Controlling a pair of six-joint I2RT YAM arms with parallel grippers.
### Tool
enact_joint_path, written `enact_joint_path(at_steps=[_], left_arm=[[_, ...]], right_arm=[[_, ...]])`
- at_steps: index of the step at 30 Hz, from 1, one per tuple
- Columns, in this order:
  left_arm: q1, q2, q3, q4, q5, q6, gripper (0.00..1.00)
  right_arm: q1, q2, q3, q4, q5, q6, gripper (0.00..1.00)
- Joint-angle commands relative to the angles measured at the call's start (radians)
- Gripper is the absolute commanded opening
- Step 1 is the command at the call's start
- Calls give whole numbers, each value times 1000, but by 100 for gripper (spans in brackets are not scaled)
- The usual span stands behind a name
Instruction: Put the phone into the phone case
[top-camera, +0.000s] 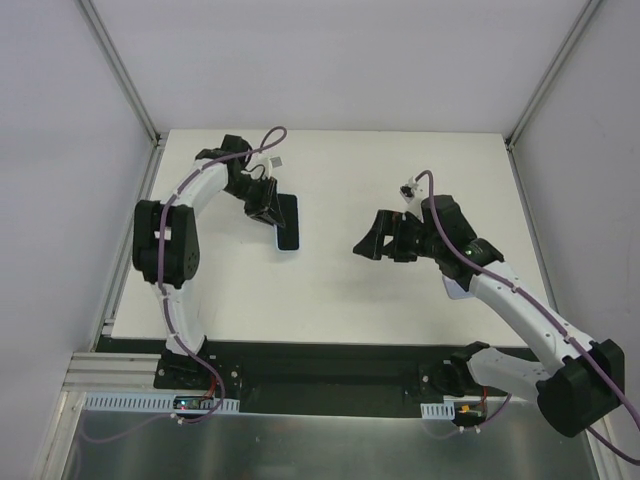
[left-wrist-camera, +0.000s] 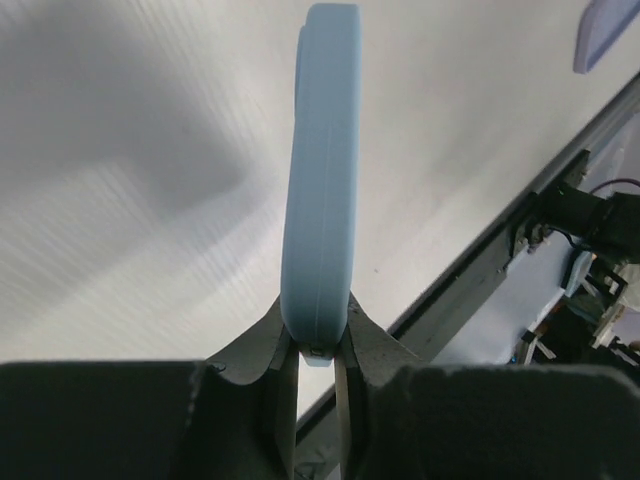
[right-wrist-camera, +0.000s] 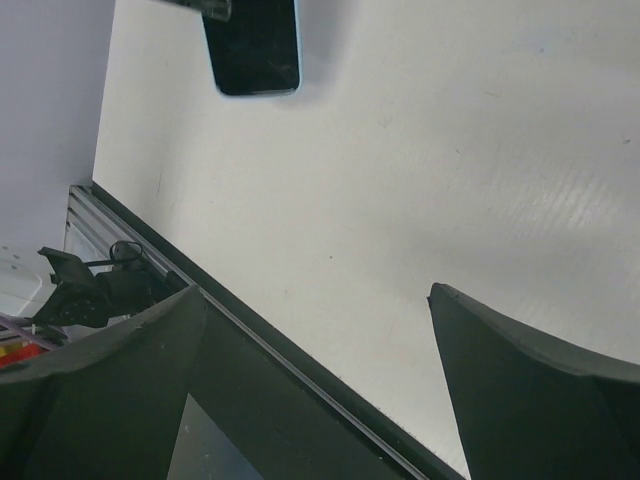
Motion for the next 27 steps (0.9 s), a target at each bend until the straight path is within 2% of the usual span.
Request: enact_joint_path(at_steps=[1,3,7,13,17,23,27], left_arm=[[11,176,292,-295,-76,159,0],[21,212,383,-352,-112,176,0],[61,292,443,-392,-61,205,0],[98,372,445,-401,-153,207,0],[107,402,500,-394,-317,198,3],[127,481,635,-391,-366,167,7],[129,516,661,-388,-400,150,9]], right_arm=[[8,-35,-12,-49,-2,-32,96],[11,-48,-18,-66,-2,-39,96],[13,-92,-34,-101,16,-57,96],[13,-149,-26,-184,36,-97,96],[13,-155,-1,-204,14,-118,96],[14,-152,32,-223,19,-121,96],[14,-149,23,-230,44,-109,96]])
